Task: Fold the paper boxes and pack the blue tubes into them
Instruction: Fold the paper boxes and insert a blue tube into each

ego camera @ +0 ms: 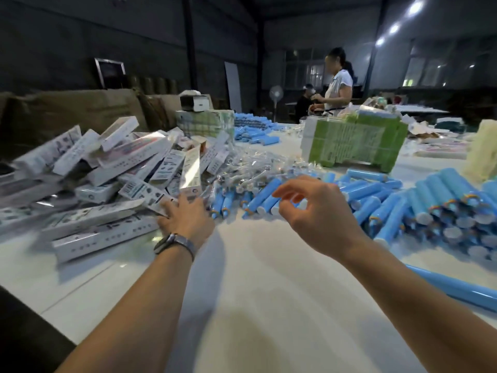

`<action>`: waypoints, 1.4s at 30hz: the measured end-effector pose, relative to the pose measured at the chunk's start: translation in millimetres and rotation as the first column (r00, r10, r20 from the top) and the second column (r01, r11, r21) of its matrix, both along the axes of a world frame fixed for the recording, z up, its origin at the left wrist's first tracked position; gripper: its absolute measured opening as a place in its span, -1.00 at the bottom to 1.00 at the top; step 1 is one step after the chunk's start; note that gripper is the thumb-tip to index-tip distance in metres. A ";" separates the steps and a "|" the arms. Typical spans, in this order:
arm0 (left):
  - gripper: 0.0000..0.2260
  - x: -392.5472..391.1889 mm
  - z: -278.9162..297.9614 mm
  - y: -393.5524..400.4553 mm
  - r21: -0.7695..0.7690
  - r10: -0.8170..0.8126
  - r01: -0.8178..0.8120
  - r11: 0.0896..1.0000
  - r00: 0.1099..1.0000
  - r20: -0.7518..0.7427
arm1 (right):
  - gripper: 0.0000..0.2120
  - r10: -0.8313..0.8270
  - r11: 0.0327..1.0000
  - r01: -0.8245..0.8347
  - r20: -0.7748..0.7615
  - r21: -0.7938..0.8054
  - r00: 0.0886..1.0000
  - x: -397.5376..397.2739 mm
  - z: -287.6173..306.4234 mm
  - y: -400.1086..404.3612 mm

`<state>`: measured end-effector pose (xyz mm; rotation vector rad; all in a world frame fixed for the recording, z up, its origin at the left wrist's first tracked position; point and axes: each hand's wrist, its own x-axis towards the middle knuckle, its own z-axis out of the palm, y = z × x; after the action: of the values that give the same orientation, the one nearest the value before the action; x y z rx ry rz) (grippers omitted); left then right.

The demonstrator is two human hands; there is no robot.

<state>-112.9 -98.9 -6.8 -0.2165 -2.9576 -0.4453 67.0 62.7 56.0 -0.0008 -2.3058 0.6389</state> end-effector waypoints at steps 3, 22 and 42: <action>-0.65 3.0 5.8 5.2 0.002 -0.031 0.031 1.000 0.999 -0.035 | -0.85 -0.005 1.000 0.005 0.020 0.019 1.000 -0.8 -1.4 -1.1; -0.81 113.2 112.0 57.2 0.970 -0.622 0.225 0.090 0.773 -0.121 | -0.69 0.039 0.972 -0.064 -0.114 -0.227 0.993 -3.2 1.2 33.7; -0.76 122.0 6.7 90.5 0.902 -0.743 0.420 -0.097 0.573 -0.347 | -0.71 -0.066 0.994 0.108 0.603 -0.033 0.795 54.9 35.4 120.3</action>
<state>9.1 -8.4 0.0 -1.4181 -1.8163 -2.4455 121.9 183.0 91.3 -0.3968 -2.8735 0.7434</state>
